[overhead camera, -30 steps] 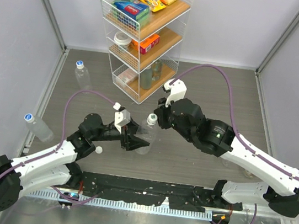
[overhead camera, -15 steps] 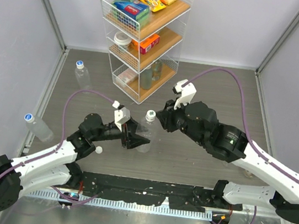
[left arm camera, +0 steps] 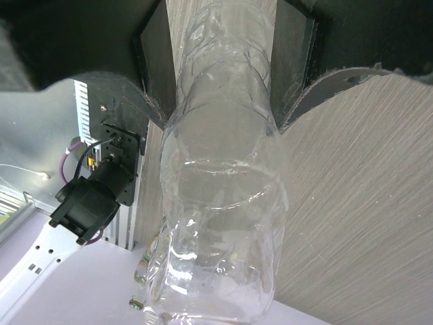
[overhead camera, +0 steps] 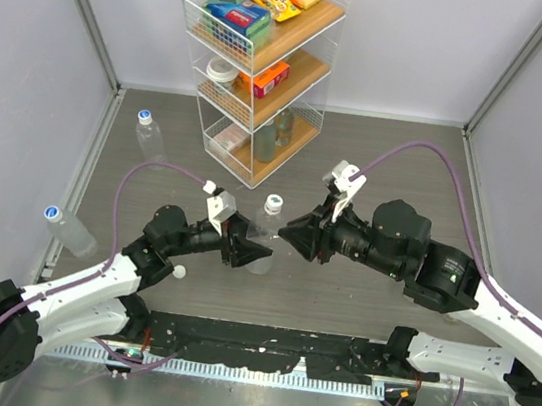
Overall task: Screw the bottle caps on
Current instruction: Screw the bottle cap onto the plastic bottle.
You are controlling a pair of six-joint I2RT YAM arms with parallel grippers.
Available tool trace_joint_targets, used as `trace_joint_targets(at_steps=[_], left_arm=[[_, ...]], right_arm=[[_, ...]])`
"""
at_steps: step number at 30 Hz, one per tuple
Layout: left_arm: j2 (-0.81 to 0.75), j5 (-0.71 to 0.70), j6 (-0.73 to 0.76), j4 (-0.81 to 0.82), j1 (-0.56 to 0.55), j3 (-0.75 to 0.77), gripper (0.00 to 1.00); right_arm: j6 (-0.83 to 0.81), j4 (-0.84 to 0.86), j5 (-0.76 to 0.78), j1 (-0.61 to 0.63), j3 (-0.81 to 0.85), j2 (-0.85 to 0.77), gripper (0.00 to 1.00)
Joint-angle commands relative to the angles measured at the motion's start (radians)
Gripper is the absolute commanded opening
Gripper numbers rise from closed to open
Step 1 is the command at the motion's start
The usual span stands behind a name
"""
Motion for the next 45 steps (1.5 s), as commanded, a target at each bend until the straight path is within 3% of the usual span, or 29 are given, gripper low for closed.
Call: trace_joint_targets(at_steps=[1, 3, 7, 11, 20, 30, 35, 45], left_arm=[[-0.011, 0.061, -0.010, 0.045, -0.002, -0.001, 0.00], [-0.010, 0.133, 0.007, 0.054, -0.002, -0.006, 0.00], [0.001, 0.389, 0.073, 0.002, -0.004, 0.026, 0.00], [0.001, 0.492, 0.105, -0.033, -0.001, 0.046, 0.00], [0.010, 0.538, 0.065, 0.038, -0.002, 0.048, 0.00], [0.029, 0.548, 0.039, 0.071, -0.002, 0.048, 0.00], [0.026, 0.549, 0.041, 0.074, -0.001, 0.045, 0.00], [0.032, 0.548, 0.047, 0.073, -0.001, 0.040, 0.00]], right_arm=[[-0.081, 0.028, 0.179, 0.000, -0.010, -0.042, 0.47], [-0.131, 0.031, 0.154, 0.000, -0.004, -0.043, 0.68], [-0.254, 0.002, 0.060, 0.000, 0.016, -0.039, 0.79], [-0.343, -0.023, -0.090, 0.000, 0.021, -0.042, 0.79], [-0.377, -0.066, -0.313, 0.000, 0.058, -0.016, 0.73], [-0.395, -0.122, -0.284, 0.000, 0.084, 0.038, 0.66], [-0.385, -0.121, -0.277, 0.000, 0.090, 0.055, 0.57], [-0.362, -0.096, -0.277, 0.000, 0.087, 0.055, 0.58]])
